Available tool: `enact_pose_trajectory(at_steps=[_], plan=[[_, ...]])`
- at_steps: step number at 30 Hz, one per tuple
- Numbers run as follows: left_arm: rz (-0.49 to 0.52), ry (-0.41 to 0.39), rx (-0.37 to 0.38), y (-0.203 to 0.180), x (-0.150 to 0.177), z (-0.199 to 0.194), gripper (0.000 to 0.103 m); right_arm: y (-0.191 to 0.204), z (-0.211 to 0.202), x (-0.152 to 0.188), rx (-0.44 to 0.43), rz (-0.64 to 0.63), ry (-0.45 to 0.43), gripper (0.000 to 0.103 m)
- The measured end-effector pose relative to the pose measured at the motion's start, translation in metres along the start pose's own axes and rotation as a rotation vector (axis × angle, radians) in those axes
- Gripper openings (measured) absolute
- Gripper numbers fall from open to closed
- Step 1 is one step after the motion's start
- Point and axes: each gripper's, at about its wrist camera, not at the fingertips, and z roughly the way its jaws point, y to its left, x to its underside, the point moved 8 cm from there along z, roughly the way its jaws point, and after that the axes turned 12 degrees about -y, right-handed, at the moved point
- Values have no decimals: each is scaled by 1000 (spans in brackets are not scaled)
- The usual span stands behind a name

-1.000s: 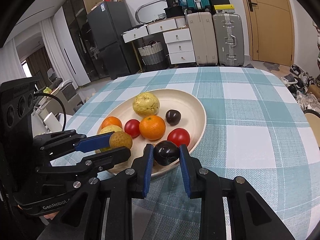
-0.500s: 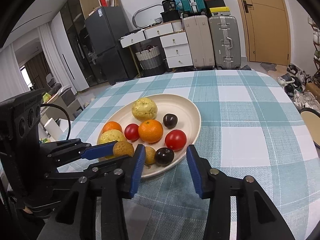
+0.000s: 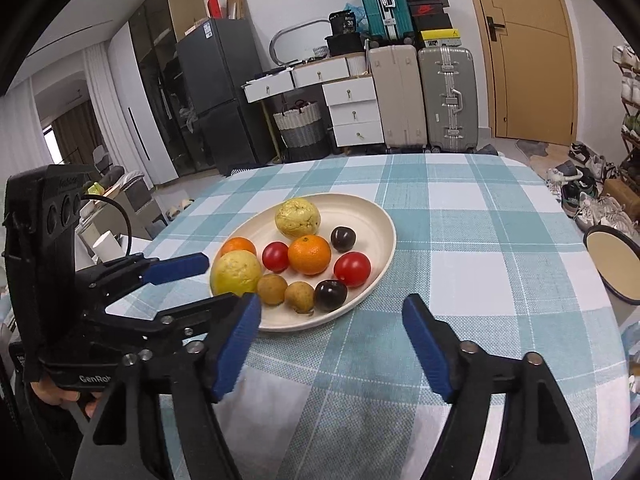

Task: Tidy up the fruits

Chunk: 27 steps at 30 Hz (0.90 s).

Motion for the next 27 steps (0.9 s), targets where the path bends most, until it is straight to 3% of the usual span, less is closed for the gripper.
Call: enact_pose_trajectory(at_steps=[1,6,16,27], plan=[[-5,-8,-4,1,0,-5,83,0,-3,0,0,-4,-7,87],[-24,-63,-42,11,0,-29,102,3,-15,2,2,-25,-23,99],[-31,-162,-103,18,8,-73,102,19,-28,6,-46,-61,-79,103],[-83,-230,-148,32,13,-81,102,26,-29,1,-49,-88,-142,103]])
